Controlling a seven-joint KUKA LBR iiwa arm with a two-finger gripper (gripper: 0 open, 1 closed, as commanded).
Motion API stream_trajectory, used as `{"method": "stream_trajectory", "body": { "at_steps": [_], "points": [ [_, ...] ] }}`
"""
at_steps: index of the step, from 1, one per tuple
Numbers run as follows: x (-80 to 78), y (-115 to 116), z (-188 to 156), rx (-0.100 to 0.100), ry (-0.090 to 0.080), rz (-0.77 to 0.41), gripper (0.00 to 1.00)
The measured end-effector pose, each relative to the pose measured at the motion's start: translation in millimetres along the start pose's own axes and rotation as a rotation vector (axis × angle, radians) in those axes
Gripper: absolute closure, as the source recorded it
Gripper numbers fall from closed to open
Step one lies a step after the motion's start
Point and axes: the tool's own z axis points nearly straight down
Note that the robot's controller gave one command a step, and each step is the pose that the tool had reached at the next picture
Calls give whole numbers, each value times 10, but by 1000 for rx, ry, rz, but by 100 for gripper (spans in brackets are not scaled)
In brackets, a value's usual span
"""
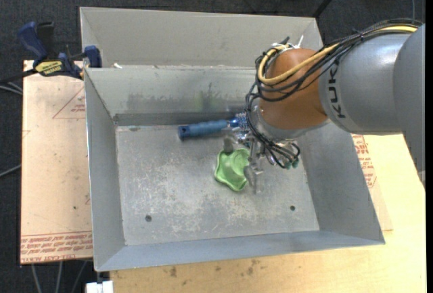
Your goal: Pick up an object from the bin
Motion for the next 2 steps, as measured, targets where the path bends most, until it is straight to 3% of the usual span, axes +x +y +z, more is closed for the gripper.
{"method": "stream_trajectory", "body": {
  "at_steps": [2],
  "points": [
    [-6,1,0,0,0,-10,0]
  ]
}}
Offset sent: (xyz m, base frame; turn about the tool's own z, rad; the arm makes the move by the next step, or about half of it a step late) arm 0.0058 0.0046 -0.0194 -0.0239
